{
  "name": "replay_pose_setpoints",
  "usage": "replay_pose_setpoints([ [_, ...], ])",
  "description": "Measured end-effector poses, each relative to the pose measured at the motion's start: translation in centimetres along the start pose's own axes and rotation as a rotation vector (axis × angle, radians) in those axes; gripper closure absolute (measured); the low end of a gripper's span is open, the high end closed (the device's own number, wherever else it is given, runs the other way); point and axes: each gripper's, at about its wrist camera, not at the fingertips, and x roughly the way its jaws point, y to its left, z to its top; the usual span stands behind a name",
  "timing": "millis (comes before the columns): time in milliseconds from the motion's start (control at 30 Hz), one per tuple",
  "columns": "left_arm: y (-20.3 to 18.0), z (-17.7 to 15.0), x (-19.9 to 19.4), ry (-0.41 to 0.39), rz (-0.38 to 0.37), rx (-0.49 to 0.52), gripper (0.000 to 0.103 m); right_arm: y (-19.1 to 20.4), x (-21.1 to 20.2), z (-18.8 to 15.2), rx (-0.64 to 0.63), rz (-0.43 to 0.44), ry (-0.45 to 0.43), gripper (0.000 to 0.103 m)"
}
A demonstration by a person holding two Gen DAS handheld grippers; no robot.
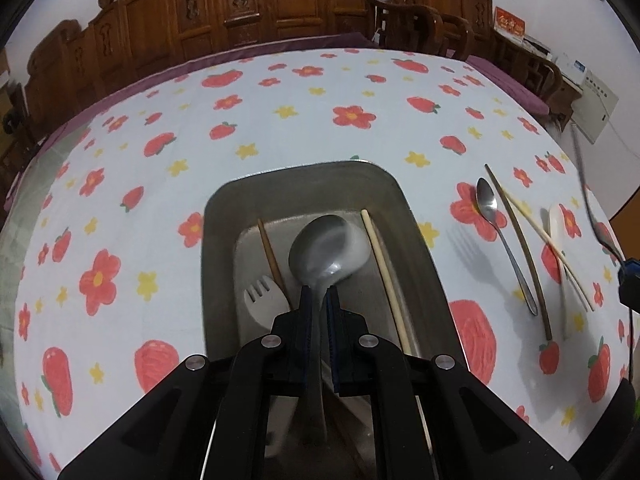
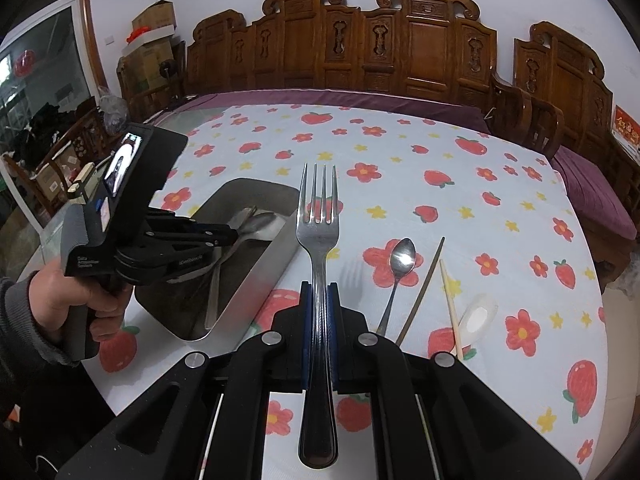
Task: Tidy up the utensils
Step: 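Lower the metal spoon into the tray and open the left tool, then lower the metal fork into the tray and open the right tool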
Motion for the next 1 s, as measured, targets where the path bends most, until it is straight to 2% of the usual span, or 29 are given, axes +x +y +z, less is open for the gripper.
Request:
replay_pose_setpoints([
  [133,0.4,-0.1,-1.4,-0.020,-0.012,-0.001,0.095,0.6,0.2,0.2,-0.006,0.003,0.001,0.094],
  [200,0.8,-0.4,-2.7,-0.043,-0.016,-0.001,0.087,1.1,0.3,0.3,-0.012,0.008,0.000,0.094],
  [333,1.4,-0.9,-5.0,-0.079,-0.019,0.016,0.086,2.5,0.6,0.8,-0.025,0.023,-0.003,0.094],
  [533,3.6,-1.9,-8.1,-0.126,-0.013,0.007,0.071,5.3,1.4,1.7,-0.052,0.050,-0.001,0.094],
  [767,6.5,-2.9,-10.1,-0.180,0.019,-0.026,0.031,8.8,3.6,2.6,-0.080,0.075,0.022,0.094],
  [900,8.2,-3.4,-10.9,-0.202,0.016,-0.055,0.020,9.9,4.9,3.2,-0.079,0.082,0.037,0.094],
  [1000,9.0,-3.7,-11.4,-0.216,0.017,-0.066,0.020,10.4,6.2,3.6,-0.064,0.085,0.054,0.094],
])
